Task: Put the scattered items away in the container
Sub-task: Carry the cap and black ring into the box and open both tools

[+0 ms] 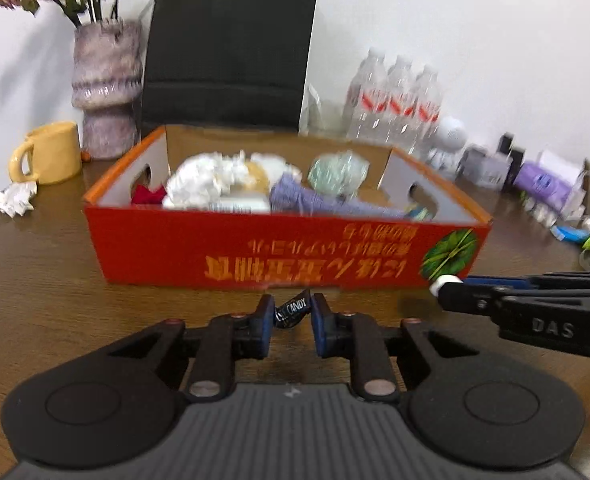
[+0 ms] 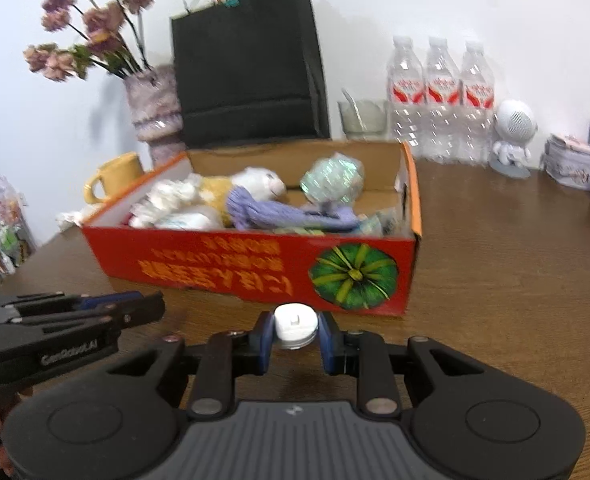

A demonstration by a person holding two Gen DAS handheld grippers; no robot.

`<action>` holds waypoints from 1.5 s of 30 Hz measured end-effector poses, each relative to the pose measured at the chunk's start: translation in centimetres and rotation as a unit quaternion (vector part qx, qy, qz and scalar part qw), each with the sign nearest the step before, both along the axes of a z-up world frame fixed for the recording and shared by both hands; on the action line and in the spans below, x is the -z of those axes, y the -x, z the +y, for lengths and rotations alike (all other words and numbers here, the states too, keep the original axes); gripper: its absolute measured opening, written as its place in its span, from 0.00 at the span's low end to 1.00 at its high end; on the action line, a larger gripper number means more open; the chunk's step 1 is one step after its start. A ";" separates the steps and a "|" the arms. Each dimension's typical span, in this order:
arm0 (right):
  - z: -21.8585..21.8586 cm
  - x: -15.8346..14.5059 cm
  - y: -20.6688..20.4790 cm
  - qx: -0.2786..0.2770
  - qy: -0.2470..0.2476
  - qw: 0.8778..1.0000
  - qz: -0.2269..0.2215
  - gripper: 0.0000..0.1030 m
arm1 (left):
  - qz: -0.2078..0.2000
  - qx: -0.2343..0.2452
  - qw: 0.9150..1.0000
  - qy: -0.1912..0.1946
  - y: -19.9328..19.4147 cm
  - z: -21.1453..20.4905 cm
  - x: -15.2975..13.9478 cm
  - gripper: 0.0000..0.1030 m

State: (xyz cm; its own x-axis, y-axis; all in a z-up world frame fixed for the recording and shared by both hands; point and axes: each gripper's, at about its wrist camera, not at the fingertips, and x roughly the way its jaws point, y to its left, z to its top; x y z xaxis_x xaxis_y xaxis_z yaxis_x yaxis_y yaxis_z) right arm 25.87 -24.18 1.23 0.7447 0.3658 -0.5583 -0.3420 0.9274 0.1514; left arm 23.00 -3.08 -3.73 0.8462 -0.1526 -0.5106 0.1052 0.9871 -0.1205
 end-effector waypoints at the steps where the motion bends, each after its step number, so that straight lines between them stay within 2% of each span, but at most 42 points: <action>1: 0.0 -0.6 0.3 -0.001 -0.005 1.000 -0.010 0.22 | -0.012 0.001 1.000 0.005 0.5 0.3 -0.7 0.20; 6: 0.3 -4.3 0.7 0.000 -0.027 0.998 -0.063 0.22 | -0.069 0.001 0.997 0.020 0.6 1.3 -4.7 0.20; 10: 1.1 -5.8 -1.4 0.014 -0.030 0.997 -0.072 0.22 | -0.094 -0.007 0.995 0.016 -2.0 1.5 -6.7 0.20; 15: 2.4 -5.3 -5.4 0.030 -0.028 0.998 -0.055 0.22 | -0.084 -0.014 0.996 0.028 -5.9 1.9 -5.4 0.20; 22: 3.6 -3.9 -10.3 0.038 -0.008 0.999 -0.035 0.23 | -0.058 0.003 0.998 0.007 -10.0 2.3 -3.7 0.22; 23: 3.8 -3.7 -10.8 0.038 -0.004 0.999 -0.030 0.25 | -0.058 0.005 0.998 0.003 -10.4 2.2 -3.7 0.25; 24: 3.8 -3.6 -11.4 0.037 -0.001 0.999 -0.024 0.28 | -0.058 0.002 0.998 -0.002 -10.7 2.2 -3.7 0.42; 25: 3.9 -3.5 -11.9 0.038 0.000 0.999 -0.018 0.48 | -0.057 -0.003 0.998 -0.009 -11.0 2.2 -3.8 0.72; 27: 4.0 -3.4 -12.6 0.049 0.011 0.999 -0.008 0.76 | -0.066 -0.025 0.997 -0.026 -11.3 2.3 -4.0 0.93; 28: 4.0 -3.4 -12.8 0.058 0.022 0.998 -0.008 0.84 | -0.068 -0.034 0.996 -0.037 -11.5 2.4 -4.2 1.00; 34: 3.5 -3.4 -13.2 0.052 0.023 0.998 0.014 0.98 | -0.045 -0.051 0.997 -0.033 -12.2 3.3 -4.5 1.00; 45: 3.6 -4.8 -10.6 0.062 0.031 0.998 0.002 1.00 | -0.018 -0.056 0.998 -0.008 -10.3 4.0 -5.1 1.00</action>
